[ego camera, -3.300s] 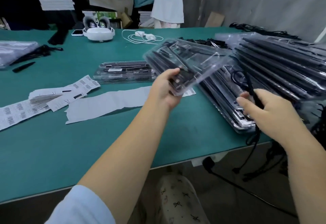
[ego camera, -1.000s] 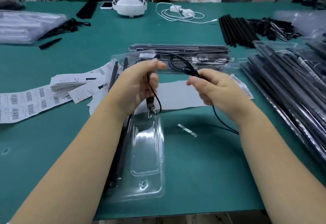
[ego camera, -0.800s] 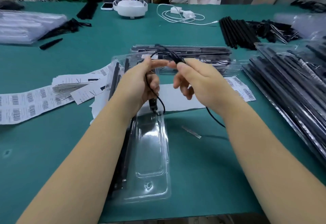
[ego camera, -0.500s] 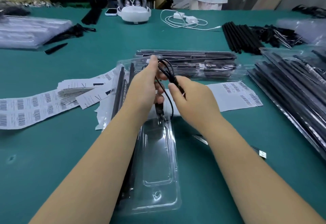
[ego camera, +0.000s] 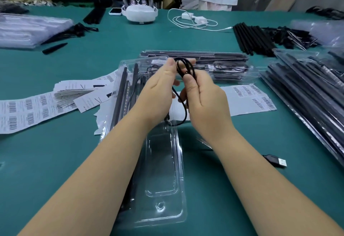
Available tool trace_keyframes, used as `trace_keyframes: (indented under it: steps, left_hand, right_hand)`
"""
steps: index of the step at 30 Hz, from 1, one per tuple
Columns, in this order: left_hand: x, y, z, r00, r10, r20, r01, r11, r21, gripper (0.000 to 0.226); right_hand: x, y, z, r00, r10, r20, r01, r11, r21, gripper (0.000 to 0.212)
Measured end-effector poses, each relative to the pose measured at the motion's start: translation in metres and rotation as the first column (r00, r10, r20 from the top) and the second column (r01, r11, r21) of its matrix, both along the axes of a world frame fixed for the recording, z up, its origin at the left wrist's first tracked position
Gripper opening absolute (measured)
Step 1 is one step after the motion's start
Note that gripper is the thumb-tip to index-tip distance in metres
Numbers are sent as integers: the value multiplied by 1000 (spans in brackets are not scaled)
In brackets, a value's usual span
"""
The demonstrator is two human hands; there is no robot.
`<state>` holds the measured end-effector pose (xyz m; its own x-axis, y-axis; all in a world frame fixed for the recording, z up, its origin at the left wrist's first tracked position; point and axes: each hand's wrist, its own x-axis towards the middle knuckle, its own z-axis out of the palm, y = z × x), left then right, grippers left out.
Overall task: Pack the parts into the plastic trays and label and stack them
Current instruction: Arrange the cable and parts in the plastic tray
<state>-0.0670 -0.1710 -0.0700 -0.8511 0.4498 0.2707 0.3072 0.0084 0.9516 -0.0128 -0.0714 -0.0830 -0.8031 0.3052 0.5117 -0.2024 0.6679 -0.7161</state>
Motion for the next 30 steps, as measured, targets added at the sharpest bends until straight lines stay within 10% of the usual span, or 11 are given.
trace_keyframes:
  steps: [8,16,21,30]
  left_hand:
    - [-10,-6,4,869,-434,238,350,879,324,42]
    - [-3,-6,1,941,-323,103,310,942,126,39]
    - [3,-2,1,924,-326,201,313,945,95,62]
    - [-12,-1,3,972,-65,227,14,975,223,52]
  right_hand:
    - [2,0,3,998,42,-50,-49,990,-134,28]
    - [2,0,8,980,199,24,-185,945,-270,35]
    - [4,2,16,878,467,103,-337,757,-559,25]
    - [1,6,6,862,446,241,-367,877,-311,14]
